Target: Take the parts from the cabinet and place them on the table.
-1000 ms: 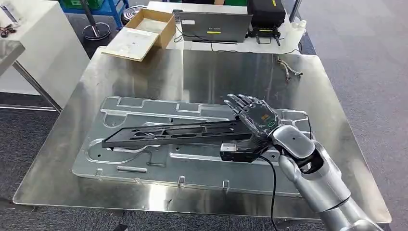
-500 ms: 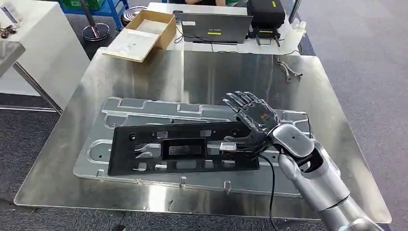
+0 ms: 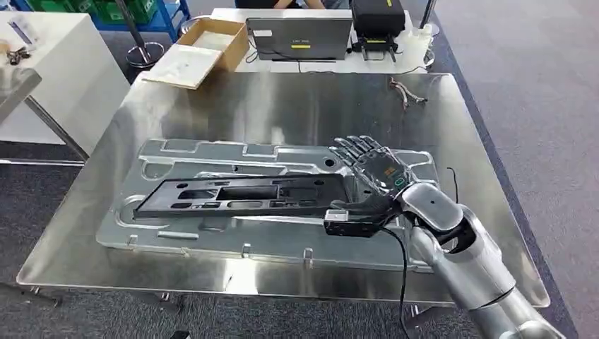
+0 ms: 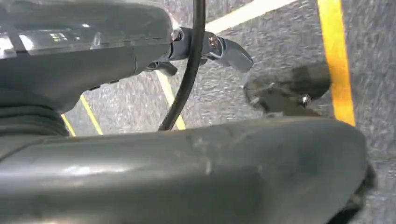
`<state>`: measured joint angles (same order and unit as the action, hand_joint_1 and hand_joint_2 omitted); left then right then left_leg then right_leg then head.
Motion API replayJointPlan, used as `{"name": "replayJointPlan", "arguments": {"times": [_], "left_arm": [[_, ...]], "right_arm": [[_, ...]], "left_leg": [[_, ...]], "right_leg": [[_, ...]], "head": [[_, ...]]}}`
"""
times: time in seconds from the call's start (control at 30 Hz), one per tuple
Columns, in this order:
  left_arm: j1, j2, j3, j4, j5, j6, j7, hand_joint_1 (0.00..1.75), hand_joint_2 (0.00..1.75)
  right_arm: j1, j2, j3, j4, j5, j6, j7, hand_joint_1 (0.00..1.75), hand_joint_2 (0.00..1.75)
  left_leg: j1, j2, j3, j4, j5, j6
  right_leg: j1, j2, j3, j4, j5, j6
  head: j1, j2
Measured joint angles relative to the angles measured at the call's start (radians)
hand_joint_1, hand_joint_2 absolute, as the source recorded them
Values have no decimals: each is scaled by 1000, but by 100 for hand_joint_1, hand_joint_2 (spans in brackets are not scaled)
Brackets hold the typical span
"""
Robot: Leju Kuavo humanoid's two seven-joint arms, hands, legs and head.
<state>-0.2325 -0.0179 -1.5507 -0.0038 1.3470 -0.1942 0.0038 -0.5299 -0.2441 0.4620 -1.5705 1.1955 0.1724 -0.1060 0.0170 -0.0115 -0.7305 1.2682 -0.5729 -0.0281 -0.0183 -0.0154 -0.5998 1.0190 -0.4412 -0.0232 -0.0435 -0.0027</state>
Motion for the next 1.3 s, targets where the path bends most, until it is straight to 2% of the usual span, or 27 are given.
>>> {"name": "replayJointPlan", "arguments": {"times": [0.03, 0.07, 0.1, 0.17, 0.2, 0.23, 0.33, 0.37, 0.4, 0.43, 0.5, 0.53, 0.7, 0.77, 0.8, 0.83, 0.9, 0.93, 0.97, 1.0, 1.07, 1.1, 1.17, 1.2, 1.23, 1.27, 1.3], "left_arm": [[1, 0, 0, 0, 1, 0, 0, 0, 0], [0, 0, 0, 0, 2, 0, 0, 0, 0], [0, 0, 0, 0, 2, 0, 0, 0, 0], [-1, 0, 0, 0, 2, 0, 0, 0, 0], [-4, 3, 0, 0, 2, 0, 0, 0, 0], [-4, 4, 0, 0, 2, 0, -1, 0, 0], [-4, 5, 0, 0, 2, 0, -1, 0, 0], [-4, 3, 0, 0, 2, 1, -1, 0, 0], [-8, 3, 0, 0, 2, -1, -1, 0, 0], [-9, 3, 0, 0, 2, -1, -1, 0, 0], [-7, 3, 0, 0, 2, 0, -1, 0, 0], [-7, 3, 0, 0, 2, 0, -1, 0, 0], [-7, 3, 0, 0, 2, 0, -1, 0, 0], [-6, 3, 0, 0, 2, 0, -1, 0, 0], [-7, 3, 0, 0, 2, -1, -1, 0, 0], [-6, 3, 0, 0, 2, -1, -2, 0, 0], [-5, 3, 0, 0, 2, 0, -2, 0, 0], [-3, 4, 0, 0, 2, 0, -2, 0, 0], [-1, 6, 0, 0, 4, 0, -2, 0, 0], [0, 6, 0, 0, 4, 0, -2, 0, 0], [1, 6, 0, 0, 5, 0, -2, 0, 0], [1, 6, 0, 0, 5, 0, -2, 0, 0], [1, 6, 0, 0, 5, 0, -2, 0, 0], [1, 8, 0, 0, 5, 0, -2, 0, 0], [0, 9, 0, 0, 5, 0, -2, 0, 0], [0, 10, 0, 0, 6, 0, -2, 0, 0], [-2, 10, 0, 0, 8, 0, -2, 0, 0]], "right_arm": [[0, 0, 0, 0, -1, 0, 0, 0, 0], [1, 0, 1, 0, -1, 0, 0, 0, 0], [1, 0, 2, 0, -1, 0, 0, 0, 0], [0, 0, 2, 0, -1, 0, 0, 0, 0], [0, 0, 2, 0, -1, 0, 0, 0, 0], [-2, -1, 2, 0, -1, 0, 0, 0, 0], [-4, 0, 3, 0, -2, 0, 0, 0, 0], [-3, 2, 3, 0, -2, 0, -2, 0, 0], [-4, 5, 3, 0, -2, 0, -2, 0, 0], [-6, 6, 3, 0, -2, 0, -2, 0, 0], [-6, 12, 3, 0, -2, 0, -2, 0, 0], [-4, 14, 3, 1, -2, 0, -2, 0, 0], [-4, 14, 3, 1, -2, 0, -2, 0, 0], [-2, 16, 3, 2, -2, 0, -2, 0, 0], [-7, 16, 3, 2, -4, 0, -2, 0, 0], [-17, 17, 3, 0, -8, -2, -2, 0, 0], [-16, 18, 4, 0, -10, -1, -2, 0, 0], [-14, 18, 4, 1, -11, 0, -2, 0, 0], [-16, 18, 5, 2, -12, 0, -2, 0, 0], [-16, 18, 5, 2, -13, 0, -2, 0, 0], [-16, 16, 6, 2, -14, 0, -2, 0, 0], [-16, 16, 6, 2, -15, 0, -2, 0, 0], [-13, 16, 8, 2, -18, 0, -2, 0, 0], [-10, 16, 9, 2, -19, 0, -2, 0, 0], [-9, 16, 9, 2, -21, 0, -2, 0, 0], [-10, 16, 9, 1, -24, -1, -2, 0, 0], [-9, 16, 9, -5, -27, -2, -2, 0, 0]], "left_leg": [[-1, 0, -5, 48, -16, -1], [-1, 0, 8, 49, -5, 1], [-2, 0, 43, 11, 24, 5], [-7, 0, 162, -153, 80, 20], [-10, -7, 211, -236, 54, 31], [-16, -6, 220, -243, 68, 31], [-24, -6, 208, -252, 80, 44], [-11, -1, 207, -268, 101, 57], [-12, 3, 198, -272, 115, 62], [-11, 4, 183, -273, 127, 70], [-13, 4, 153, -271, 149, 71], [-13, 5, 140, -270, 157, 70], [-14, 5, 136, -270, 160, 70], [-14, 5, 118, -268, 173, 68], [-15, 5, 83, -255, 196, 60], [-20, 6, 70, -249, 211, 47], [-16, 7, 68, -258, 230, 37], [-22, 6, 63, -261, 237, 30], [-15, 3, 54, -247, 210, 23], [-15, 5, 39, -215, 158, 17], [-10, 5, 1, -71, 35, 9], [-10, 5, -11, -2, 1, 6], [-8, 5, -7, 61, 19, 3], [-6, 5, 32, 32, 72, 2], [-5, 5, 79, -25, 104, 2], [-4, 4, 144, -109, 113, 3], [-5, -2, 208, -202, 75, 6]], "right_leg": [[4, 0, -13, 1, 9, -1], [7, 0, -24, 4, 16, -1], [9, 0, -36, 6, 23, 0], [12, 1, -52, 9, 37, 5], [11, 0, -55, 11, 43, 8], [14, 1, -56, 8, 51, 16], [6, -1, -52, -2, 71, 36], [10, 0, -58, -2, 71, 43], [6, 6, -69, 15, 36, 45], [5, 7, -87, 64, -28, 45], [2, 8, -128, 219, -137, 51], [2, 8, -140, 278, -157, 54], [2, 8, -142, 293, -158, 54], [2, 7, -126, 312, -136, 55], [4, 5, 43, 103, -52, 41], [14, 2, 115, -18, -90, 31], [20, 2, 105, -18, -79, 22], [12, 1, 98, -26, -64, 15], [7, -6, 88, -29, -50, 9], [7, -6, 75, -30, -39, -1], [7, -7, 47, -29, -18, -5], [7, -7, 31, -28, -7, -4], [7, -7, 3, -24, 13, -1], [6, -7, -19, -19, 26, 4], [5, -7, -34, -15, 35, 8], [4, -6, -47, -9, 43, 13], [7, -6, -55, -2, 48, 20]], "head": [[0, 0], [0, 0], [0, 0], [0, 0], [0, 0], [0, 0], [0, 0], [0, 0], [0, 0], [0, 0], [0, 0], [0, 0], [0, 0], [0, 0], [0, 0], [0, 0], [0, 0], [0, 0], [0, 0], [0, 0], [0, 0], [0, 0], [0, 0], [0, 0], [0, 0], [0, 0], [0, 0]]}}
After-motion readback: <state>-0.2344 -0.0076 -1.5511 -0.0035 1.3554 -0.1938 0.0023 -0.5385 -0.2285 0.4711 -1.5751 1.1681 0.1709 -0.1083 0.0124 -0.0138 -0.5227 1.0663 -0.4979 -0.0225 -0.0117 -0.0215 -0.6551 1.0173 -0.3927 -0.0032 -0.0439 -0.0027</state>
